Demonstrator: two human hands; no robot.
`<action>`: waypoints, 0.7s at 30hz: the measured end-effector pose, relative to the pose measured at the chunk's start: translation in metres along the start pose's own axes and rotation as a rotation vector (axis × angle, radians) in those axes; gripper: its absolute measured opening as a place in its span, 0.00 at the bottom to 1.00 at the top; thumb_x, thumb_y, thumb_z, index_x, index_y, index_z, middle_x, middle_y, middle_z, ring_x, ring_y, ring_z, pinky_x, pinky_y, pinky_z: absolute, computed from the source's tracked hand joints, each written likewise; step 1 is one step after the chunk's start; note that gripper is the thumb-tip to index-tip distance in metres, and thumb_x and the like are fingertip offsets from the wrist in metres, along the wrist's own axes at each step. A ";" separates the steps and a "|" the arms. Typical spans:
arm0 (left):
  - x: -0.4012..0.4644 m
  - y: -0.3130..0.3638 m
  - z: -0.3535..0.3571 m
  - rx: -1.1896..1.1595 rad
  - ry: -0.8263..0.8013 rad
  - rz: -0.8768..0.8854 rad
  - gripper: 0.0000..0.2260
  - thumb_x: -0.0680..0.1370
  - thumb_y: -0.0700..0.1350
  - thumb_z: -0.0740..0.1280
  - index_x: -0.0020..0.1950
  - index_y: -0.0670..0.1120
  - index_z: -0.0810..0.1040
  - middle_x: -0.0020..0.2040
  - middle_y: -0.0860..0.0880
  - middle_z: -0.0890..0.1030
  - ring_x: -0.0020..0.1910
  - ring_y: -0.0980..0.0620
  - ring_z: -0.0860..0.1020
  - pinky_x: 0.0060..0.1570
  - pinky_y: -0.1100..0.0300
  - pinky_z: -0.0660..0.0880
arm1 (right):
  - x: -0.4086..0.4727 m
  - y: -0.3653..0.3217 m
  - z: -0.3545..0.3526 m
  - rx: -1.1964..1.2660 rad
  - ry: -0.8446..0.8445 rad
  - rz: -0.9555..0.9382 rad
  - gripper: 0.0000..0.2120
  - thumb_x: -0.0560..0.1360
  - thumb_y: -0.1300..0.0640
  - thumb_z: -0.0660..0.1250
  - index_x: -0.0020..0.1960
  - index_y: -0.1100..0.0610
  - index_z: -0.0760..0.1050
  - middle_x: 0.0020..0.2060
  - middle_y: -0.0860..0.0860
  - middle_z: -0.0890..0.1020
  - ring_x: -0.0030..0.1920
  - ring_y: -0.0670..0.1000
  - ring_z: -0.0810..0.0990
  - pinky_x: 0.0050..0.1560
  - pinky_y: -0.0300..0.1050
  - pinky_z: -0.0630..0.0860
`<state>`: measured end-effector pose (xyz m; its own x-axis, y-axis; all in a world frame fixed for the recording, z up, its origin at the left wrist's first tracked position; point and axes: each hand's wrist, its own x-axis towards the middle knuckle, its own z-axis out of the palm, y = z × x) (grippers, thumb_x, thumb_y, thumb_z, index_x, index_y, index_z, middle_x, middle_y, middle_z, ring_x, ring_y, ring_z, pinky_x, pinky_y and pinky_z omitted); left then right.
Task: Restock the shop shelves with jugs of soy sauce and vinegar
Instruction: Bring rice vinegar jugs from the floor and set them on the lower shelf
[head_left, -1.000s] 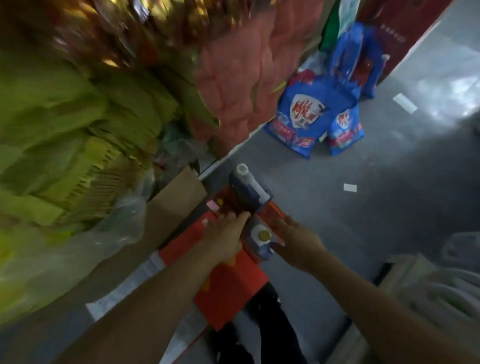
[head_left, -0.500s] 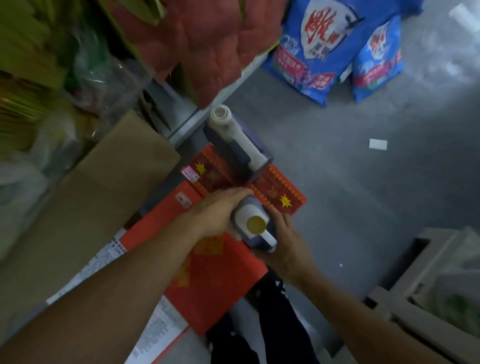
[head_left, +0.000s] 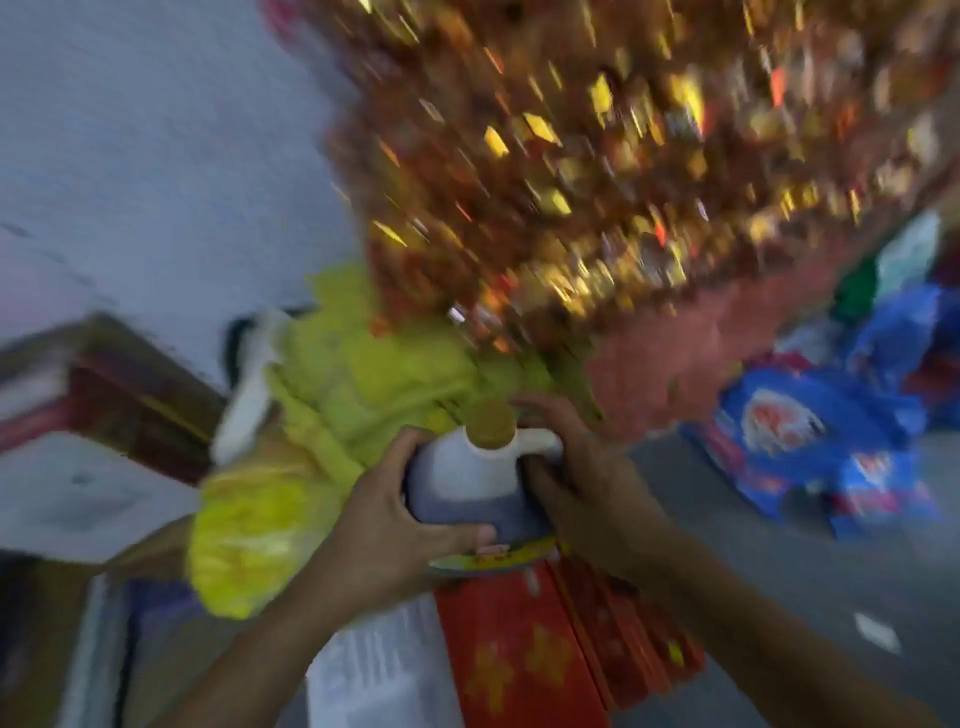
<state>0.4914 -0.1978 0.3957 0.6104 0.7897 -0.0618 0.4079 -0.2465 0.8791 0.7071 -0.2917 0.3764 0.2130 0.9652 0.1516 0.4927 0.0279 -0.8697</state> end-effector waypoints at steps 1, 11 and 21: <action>-0.004 0.030 -0.033 -0.002 0.078 0.031 0.32 0.61 0.54 0.86 0.59 0.53 0.75 0.54 0.54 0.82 0.52 0.52 0.82 0.47 0.49 0.80 | 0.021 -0.042 -0.006 0.023 -0.010 -0.083 0.27 0.77 0.53 0.62 0.76 0.42 0.65 0.62 0.42 0.81 0.62 0.48 0.81 0.60 0.50 0.78; -0.222 0.256 -0.321 -0.041 0.859 0.383 0.34 0.65 0.51 0.81 0.69 0.55 0.72 0.62 0.55 0.82 0.61 0.54 0.82 0.54 0.60 0.80 | 0.083 -0.485 0.045 0.150 -0.319 -0.985 0.51 0.73 0.46 0.77 0.83 0.43 0.45 0.73 0.48 0.67 0.76 0.41 0.66 0.72 0.32 0.64; -0.525 0.246 -0.437 0.012 1.269 0.358 0.34 0.70 0.48 0.80 0.71 0.67 0.71 0.68 0.59 0.78 0.63 0.55 0.81 0.55 0.54 0.82 | -0.049 -0.710 0.247 0.305 -0.765 -1.237 0.53 0.69 0.48 0.81 0.81 0.34 0.50 0.69 0.45 0.70 0.68 0.47 0.75 0.65 0.54 0.79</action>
<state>-0.0255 -0.4277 0.8506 -0.3691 0.6532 0.6612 0.3684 -0.5503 0.7493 0.1381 -0.2943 0.8707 -0.7311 0.1853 0.6567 -0.1865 0.8715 -0.4536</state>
